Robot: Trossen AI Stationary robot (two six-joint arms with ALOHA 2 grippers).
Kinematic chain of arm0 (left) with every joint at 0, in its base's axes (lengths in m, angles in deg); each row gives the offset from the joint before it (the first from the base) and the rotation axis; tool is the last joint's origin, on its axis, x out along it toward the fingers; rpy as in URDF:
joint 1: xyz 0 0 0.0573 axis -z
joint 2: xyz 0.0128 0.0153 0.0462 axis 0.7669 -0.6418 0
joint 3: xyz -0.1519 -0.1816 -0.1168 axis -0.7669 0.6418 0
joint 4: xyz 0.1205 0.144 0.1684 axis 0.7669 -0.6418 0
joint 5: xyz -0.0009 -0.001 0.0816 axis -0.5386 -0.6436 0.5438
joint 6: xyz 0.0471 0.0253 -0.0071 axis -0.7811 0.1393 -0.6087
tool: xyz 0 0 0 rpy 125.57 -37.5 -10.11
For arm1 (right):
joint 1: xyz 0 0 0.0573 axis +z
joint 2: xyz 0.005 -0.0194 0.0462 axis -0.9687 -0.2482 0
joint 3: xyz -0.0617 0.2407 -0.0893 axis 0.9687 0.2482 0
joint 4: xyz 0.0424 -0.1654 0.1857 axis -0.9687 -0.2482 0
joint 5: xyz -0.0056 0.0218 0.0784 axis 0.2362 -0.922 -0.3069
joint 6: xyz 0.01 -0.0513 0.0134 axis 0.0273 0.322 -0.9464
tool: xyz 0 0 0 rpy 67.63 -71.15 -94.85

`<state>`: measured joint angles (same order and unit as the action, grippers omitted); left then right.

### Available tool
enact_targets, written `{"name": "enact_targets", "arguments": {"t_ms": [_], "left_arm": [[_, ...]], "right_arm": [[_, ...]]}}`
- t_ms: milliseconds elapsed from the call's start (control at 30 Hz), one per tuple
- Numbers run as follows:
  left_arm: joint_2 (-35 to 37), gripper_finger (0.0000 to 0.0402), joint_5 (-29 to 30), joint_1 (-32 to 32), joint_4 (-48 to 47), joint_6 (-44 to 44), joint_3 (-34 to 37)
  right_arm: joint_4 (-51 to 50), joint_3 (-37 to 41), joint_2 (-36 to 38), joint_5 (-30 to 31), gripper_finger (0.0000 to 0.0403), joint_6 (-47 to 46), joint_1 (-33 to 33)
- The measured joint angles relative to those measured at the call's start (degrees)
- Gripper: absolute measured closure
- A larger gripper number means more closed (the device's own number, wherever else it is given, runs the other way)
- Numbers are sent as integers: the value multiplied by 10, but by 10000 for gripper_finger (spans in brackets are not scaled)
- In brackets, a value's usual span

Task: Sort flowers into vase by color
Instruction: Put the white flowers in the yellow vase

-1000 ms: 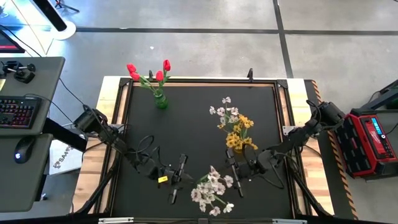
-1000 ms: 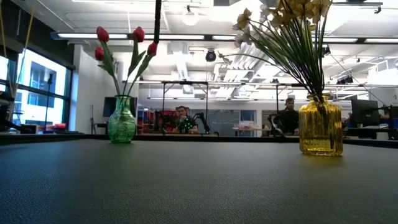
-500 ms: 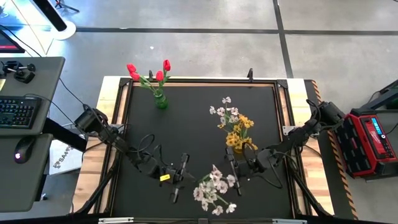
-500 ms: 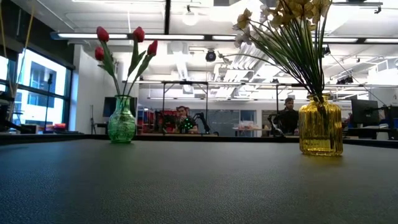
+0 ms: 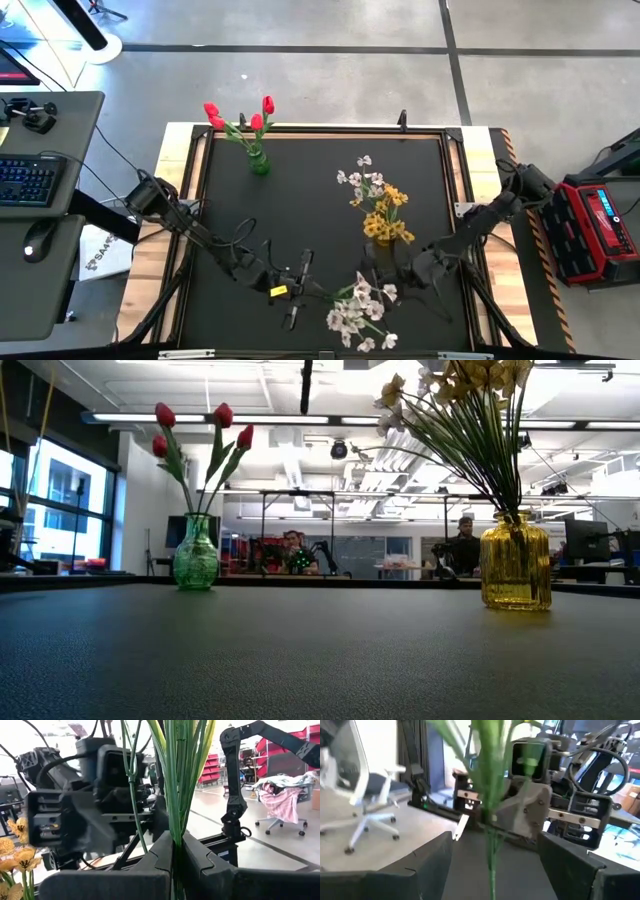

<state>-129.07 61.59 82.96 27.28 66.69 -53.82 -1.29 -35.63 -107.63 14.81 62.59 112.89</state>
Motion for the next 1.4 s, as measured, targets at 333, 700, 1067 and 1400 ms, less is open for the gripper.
{"name": "enact_targets", "arguments": {"t_ms": [333,700,1067,1400], "left_arm": [[0,398,0,-16,3,25,0],[0,398,-23,-45,-4,16,0],[0,397,-14,-60,-18,30,0],[0,317,11,-60,-72,46,-1]], "right_arm": [[-213,-116,0,167,126,-43,57],[-126,-96,0,190,126,-73,39],[-116,-96,0,135,210,-71,15],[-143,-96,3,142,391,-81,20]]}}
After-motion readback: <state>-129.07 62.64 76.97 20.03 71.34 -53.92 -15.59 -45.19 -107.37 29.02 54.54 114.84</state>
